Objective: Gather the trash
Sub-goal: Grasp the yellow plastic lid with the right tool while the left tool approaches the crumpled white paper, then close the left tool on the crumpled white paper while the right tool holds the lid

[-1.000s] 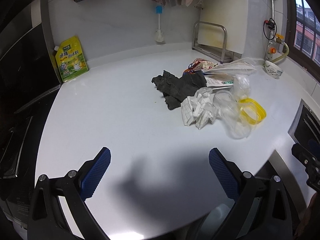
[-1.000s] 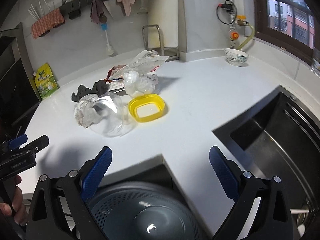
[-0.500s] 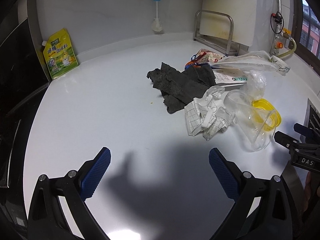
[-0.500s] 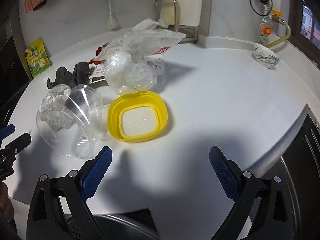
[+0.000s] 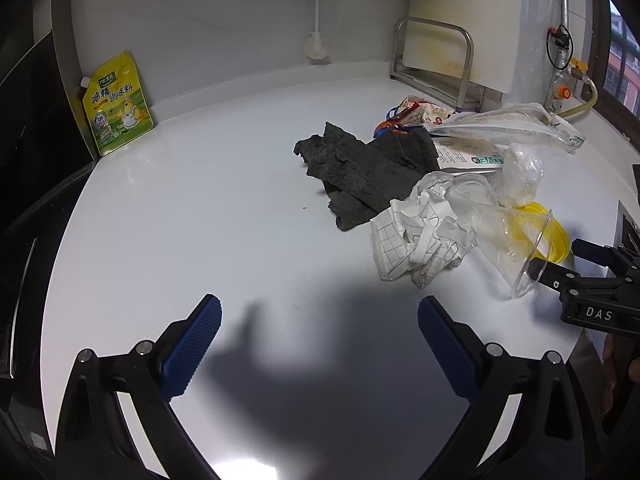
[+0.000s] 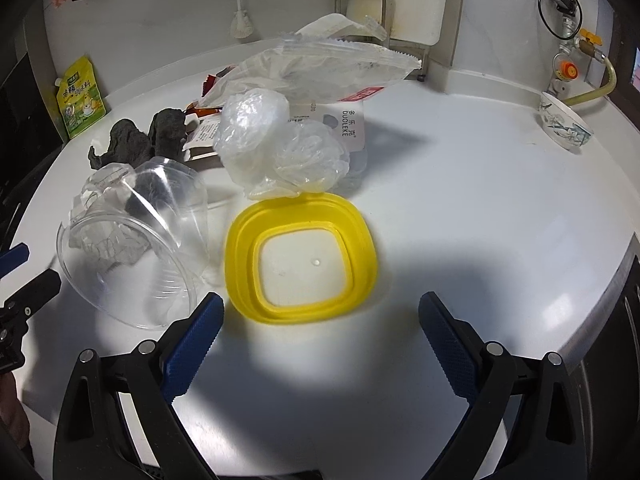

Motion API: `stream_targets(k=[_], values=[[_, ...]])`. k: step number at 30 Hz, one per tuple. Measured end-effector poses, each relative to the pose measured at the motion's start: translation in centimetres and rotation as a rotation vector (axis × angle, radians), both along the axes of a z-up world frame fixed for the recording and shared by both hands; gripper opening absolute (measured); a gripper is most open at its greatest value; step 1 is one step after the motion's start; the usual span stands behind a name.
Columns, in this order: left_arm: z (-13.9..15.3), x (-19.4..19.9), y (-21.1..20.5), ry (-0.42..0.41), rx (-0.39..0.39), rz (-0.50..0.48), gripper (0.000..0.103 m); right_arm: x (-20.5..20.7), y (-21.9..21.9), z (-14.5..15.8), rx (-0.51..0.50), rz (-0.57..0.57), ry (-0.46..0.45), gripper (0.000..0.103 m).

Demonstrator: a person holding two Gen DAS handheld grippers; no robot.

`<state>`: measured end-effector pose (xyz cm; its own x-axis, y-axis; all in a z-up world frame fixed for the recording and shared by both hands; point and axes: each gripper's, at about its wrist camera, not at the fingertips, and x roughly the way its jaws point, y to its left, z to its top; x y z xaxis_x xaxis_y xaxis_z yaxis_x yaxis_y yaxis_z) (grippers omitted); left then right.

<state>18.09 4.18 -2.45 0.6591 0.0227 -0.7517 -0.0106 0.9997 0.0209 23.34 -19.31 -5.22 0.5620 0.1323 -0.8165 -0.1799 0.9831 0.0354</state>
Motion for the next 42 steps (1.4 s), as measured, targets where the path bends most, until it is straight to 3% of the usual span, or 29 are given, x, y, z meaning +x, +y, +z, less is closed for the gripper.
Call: stream_targets(k=[8, 12, 25, 32, 35, 37, 38, 40, 42], values=[[0.1, 0.6, 0.0, -0.005, -0.031, 0.008, 0.097, 1.0, 0.1, -0.1, -0.001, -0.01, -0.008, 0.092], [0.1, 0.9, -0.2, -0.012, -0.044, 0.009, 0.097, 0.4, 0.2, 0.2, -0.013, -0.003, -0.032, 0.069], [0.6, 2.8, -1.2, -0.045, -0.106, 0.012, 0.097, -1.3, -4.0, 1.0, 0.105, -0.101, -0.028, 0.068], [-0.3, 4.8, -1.3, -0.012, -0.127, 0.031, 0.094, -2.1, -4.4, 1.4, 0.123, -0.108, -0.044, 0.068], [-0.2, 5.0, -1.7, -0.016, -0.125, 0.01, 0.076, -2.5, -4.3, 1.5, 0.127, -0.107, -0.05, 0.068], [-0.1, 4.9, -2.2, -0.023, -0.113, -0.015, 0.053, -2.8, -4.4, 1.6, 0.129, -0.108, -0.055, 0.068], [-0.1, 4.8, -2.5, -0.025, -0.102, -0.029, 0.047, -3.0, -4.4, 1.6, 0.131, -0.109, -0.059, 0.068], [-0.1, 4.6, -3.0, -0.022, -0.085, -0.048, 0.021, -3.3, -4.5, 1.8, 0.136, -0.114, -0.067, 0.068], [0.0, 4.2, -3.3, -0.022, -0.075, -0.062, 0.016, -3.7, -4.7, 2.0, 0.144, -0.12, -0.073, 0.068]])
